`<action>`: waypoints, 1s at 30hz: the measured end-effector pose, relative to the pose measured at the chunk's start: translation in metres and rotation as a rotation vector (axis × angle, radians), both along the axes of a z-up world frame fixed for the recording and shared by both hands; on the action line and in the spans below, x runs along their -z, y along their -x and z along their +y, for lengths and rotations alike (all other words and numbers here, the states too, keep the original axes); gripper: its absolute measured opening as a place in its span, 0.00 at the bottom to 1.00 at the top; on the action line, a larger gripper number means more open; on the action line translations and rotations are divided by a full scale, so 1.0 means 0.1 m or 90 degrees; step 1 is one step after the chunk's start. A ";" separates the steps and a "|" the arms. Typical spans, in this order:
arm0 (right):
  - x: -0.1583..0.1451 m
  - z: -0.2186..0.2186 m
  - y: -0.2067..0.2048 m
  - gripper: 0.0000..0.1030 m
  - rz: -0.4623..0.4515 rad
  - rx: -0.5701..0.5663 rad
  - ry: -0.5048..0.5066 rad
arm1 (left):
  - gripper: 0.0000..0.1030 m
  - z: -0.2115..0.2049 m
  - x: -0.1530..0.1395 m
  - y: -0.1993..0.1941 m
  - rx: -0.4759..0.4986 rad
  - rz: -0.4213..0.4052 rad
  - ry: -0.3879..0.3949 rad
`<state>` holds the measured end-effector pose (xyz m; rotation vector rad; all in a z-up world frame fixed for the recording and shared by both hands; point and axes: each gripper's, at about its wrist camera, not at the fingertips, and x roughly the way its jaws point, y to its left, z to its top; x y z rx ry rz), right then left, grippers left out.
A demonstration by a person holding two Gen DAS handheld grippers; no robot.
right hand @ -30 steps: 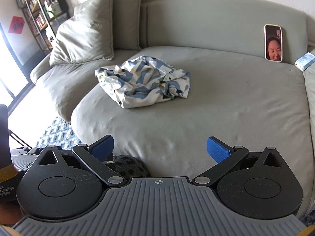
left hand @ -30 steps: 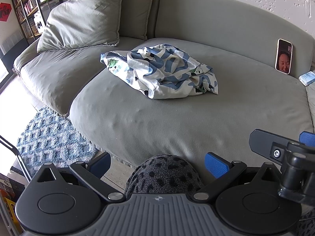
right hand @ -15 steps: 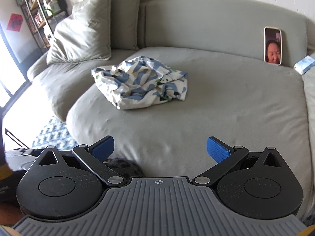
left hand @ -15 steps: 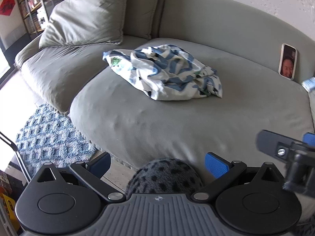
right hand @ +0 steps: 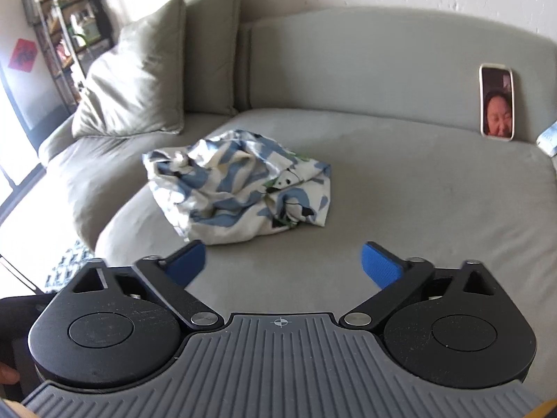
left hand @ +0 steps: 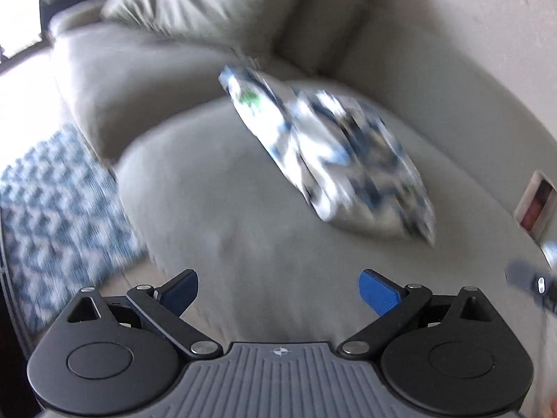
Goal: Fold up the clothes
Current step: 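Grasp the panda-print cloth with both grippers and lift it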
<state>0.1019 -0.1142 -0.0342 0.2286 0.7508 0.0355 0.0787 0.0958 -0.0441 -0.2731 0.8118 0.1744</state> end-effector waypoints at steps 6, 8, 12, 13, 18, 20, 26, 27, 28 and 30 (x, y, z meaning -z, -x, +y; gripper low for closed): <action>0.38 -0.14 -0.54 0.65 0.058 0.011 -0.066 | 0.95 -0.07 0.08 -0.57 0.013 -0.010 -0.038; 0.50 -0.19 -0.72 0.64 0.070 0.017 -0.102 | 0.95 -0.11 0.11 -0.76 0.021 -0.009 -0.048; 0.73 -0.32 -1.13 0.81 0.077 0.056 -0.159 | 0.95 -0.19 0.17 -1.15 0.038 -0.007 -0.067; 0.79 -0.37 -1.23 0.87 0.084 0.076 -0.175 | 0.95 -0.21 0.18 -1.25 0.042 -0.007 -0.072; 1.18 -0.49 -1.70 0.91 0.141 0.142 -0.238 | 0.95 -0.33 0.28 -1.71 0.063 0.000 -0.099; 1.33 -0.45 -1.85 0.92 0.158 0.153 -0.240 | 0.88 -0.41 0.42 -1.84 0.075 0.025 -0.106; 1.44 -0.25 -1.99 0.01 0.126 0.090 -0.263 | 0.02 -0.34 0.48 -1.85 0.083 0.040 -0.017; 1.40 -0.27 -1.96 0.01 0.111 0.093 -0.273 | 0.02 -0.33 0.40 -1.78 0.083 0.021 -0.016; 1.30 -0.32 -1.88 0.01 0.081 0.109 -0.274 | 0.02 -0.31 0.32 -1.72 0.083 0.001 -0.015; 1.05 -0.49 -1.68 0.01 0.018 0.148 -0.266 | 0.01 -0.30 0.13 -1.61 0.092 -0.025 0.022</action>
